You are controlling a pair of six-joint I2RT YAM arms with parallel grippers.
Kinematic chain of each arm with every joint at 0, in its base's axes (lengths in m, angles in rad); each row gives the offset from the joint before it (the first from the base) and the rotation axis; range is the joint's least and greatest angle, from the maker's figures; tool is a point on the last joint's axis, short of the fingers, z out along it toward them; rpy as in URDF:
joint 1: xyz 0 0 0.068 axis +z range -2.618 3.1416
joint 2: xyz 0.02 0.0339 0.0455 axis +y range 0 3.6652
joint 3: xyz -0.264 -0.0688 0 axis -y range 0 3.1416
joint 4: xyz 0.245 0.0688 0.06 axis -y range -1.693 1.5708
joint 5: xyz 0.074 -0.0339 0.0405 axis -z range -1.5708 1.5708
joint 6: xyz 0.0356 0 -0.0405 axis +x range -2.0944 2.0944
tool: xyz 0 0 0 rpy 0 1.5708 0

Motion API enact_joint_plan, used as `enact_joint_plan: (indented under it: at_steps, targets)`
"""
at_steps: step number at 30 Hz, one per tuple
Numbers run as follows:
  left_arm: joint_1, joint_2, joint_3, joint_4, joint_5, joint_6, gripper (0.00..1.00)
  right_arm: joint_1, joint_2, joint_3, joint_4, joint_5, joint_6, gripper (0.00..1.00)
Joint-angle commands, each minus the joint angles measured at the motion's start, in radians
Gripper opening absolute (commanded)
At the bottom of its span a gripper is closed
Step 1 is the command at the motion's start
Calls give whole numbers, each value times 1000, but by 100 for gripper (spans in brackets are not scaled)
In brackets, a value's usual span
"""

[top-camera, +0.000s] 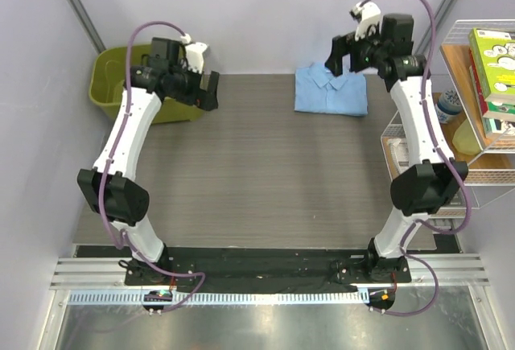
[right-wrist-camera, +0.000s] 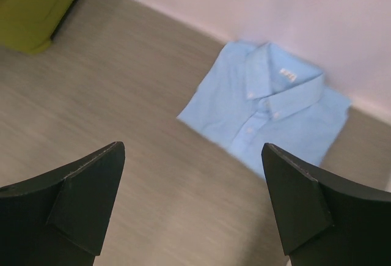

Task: Fold and stack the long sleeve shirts
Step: Neatly place the folded shirt to the corner

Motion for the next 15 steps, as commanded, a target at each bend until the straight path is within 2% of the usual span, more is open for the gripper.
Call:
enact_joint_plan:
  at_steps: [1, 3, 6, 9, 15]
  targets:
    - [-111, -25, -176, -24, -21, 35, 100, 26, -70, -282, -117, -62, 60, 100]
    - [-142, -58, -321, 32, -31, 27, 100, 52, -137, -462, -96, -41, 57, 100]
    - [-210, -62, -438, 82, -43, -2, 100, 122, -217, -673, -43, 16, 39, 100]
    - [-231, -71, -514, 127, -35, -51, 100, 173, -266, -814, 2, 33, 40, 100]
    - [-235, -88, -568, 179, -57, -80, 100, 199, -348, -939, 7, 16, 37, 100]
